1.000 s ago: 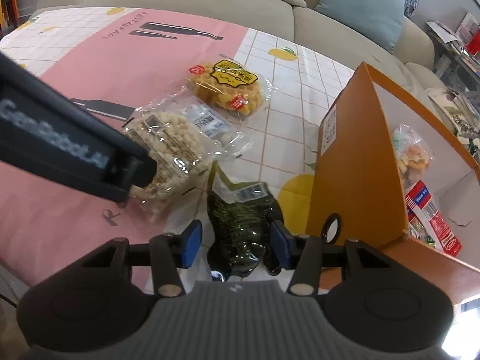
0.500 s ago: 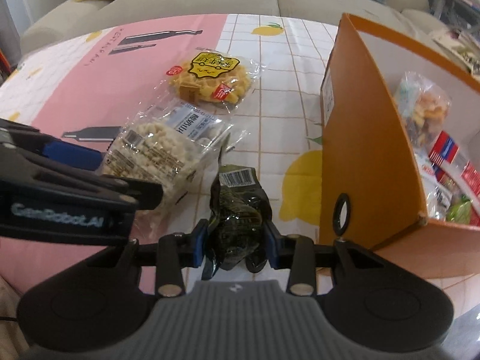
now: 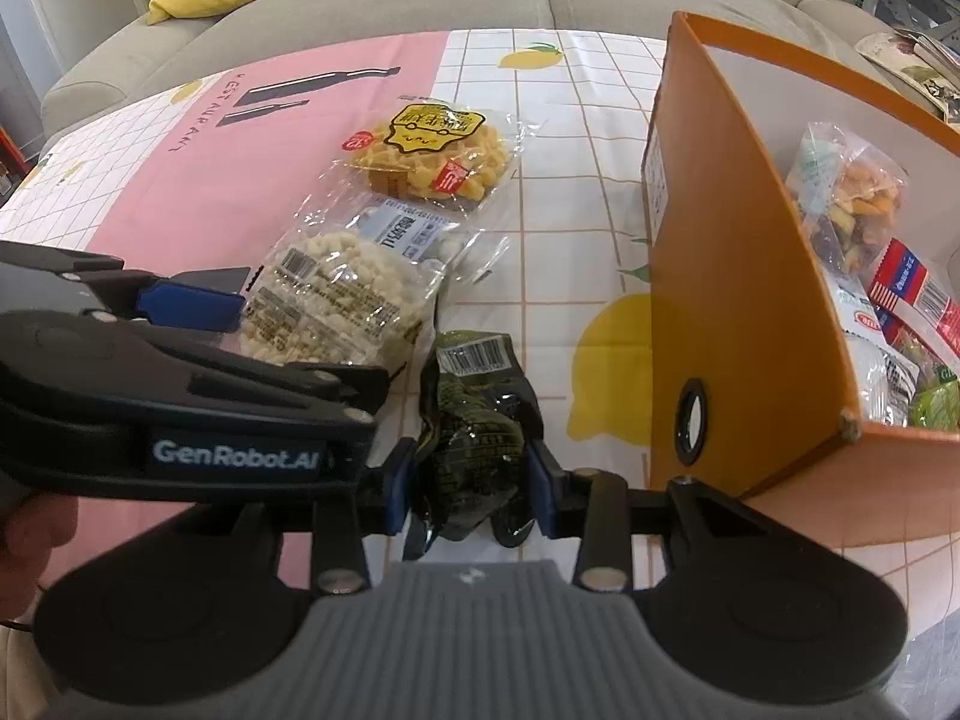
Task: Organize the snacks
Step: 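Grasp the dark green seaweed pack with the right gripper while the left gripper grasps the white puffed-rice pack, then lift the seaweed pack and puffed-rice pack and carry both over the box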
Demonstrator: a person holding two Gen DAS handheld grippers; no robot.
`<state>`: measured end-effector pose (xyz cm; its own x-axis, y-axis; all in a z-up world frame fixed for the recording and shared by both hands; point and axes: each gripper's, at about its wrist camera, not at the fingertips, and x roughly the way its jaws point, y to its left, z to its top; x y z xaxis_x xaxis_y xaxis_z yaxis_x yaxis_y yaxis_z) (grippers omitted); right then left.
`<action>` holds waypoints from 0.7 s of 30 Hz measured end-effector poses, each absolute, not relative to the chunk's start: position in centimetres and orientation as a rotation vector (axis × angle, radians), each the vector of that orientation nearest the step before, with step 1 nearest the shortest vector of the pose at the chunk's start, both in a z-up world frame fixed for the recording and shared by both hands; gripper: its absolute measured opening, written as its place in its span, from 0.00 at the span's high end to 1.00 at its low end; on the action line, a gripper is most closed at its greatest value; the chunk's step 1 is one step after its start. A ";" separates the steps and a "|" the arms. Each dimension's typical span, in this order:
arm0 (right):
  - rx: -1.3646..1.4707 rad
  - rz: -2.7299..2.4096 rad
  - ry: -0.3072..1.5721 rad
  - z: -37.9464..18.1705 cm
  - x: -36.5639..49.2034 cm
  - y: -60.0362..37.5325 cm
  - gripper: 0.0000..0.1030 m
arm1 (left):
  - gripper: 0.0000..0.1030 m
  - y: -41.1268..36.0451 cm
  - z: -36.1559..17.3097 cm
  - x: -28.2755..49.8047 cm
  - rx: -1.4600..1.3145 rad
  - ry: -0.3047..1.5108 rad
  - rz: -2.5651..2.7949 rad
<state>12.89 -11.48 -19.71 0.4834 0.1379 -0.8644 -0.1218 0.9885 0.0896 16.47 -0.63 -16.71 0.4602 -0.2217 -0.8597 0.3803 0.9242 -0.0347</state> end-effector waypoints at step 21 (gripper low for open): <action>0.091 0.205 0.996 -17.2 12.0 -12.2 0.64 | 0.17 2.1 -12.2 13.6 -0.030 1.018 -0.224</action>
